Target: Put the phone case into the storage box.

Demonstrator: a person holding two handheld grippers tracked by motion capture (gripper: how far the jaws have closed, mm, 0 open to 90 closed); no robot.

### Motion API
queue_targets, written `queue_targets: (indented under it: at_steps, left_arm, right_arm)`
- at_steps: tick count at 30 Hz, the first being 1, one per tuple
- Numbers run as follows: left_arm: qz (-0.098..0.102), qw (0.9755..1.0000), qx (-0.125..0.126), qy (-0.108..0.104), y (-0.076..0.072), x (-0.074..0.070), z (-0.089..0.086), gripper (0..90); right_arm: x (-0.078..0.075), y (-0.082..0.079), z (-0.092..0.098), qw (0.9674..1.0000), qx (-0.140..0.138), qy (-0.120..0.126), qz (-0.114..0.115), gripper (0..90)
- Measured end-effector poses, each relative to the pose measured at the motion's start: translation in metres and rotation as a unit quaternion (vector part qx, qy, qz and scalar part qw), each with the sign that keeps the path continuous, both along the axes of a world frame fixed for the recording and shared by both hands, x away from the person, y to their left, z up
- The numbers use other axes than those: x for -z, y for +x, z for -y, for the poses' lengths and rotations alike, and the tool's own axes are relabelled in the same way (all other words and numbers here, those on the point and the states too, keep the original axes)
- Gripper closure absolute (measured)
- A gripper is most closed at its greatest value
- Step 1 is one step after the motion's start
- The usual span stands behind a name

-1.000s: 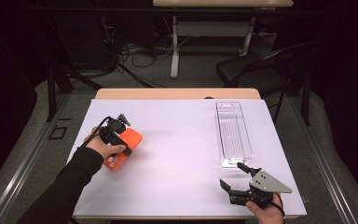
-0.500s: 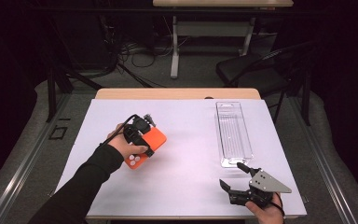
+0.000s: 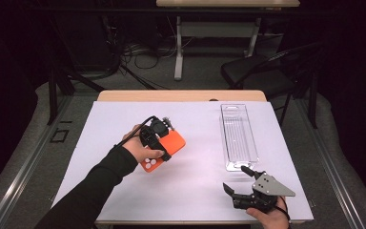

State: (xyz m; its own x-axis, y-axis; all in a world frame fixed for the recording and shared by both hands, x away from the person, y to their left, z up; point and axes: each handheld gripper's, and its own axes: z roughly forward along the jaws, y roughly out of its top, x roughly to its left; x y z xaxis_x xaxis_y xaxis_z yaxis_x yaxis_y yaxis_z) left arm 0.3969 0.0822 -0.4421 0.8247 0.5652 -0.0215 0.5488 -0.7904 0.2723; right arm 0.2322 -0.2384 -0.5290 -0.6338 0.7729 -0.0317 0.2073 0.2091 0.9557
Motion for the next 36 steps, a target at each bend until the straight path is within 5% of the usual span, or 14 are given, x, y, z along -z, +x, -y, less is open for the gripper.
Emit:
queue_targets:
  at_steps: [9, 18, 36]
  left_arm:
    - [0.003, 1.0, 0.004, 0.006, 0.0, -0.005, -0.006, 16.1]
    - [0.005, 0.9998, 0.015, 0.016, 0.0, -0.007, -0.002, 16.1]
    - [0.007, 0.9993, 0.029, 0.021, 0.003, -0.015, 0.006, 16.2]
  right_arm:
    - [-0.007, 0.006, -0.009, 0.9997, -0.015, -0.016, -0.014, 14.3]
    - [-0.027, 0.018, -0.02, 0.9958, -0.025, -0.088, 0.01, 16.5]
    - [-0.05, 0.056, -0.047, 0.9747, -0.068, -0.211, 0.03, 22.3]
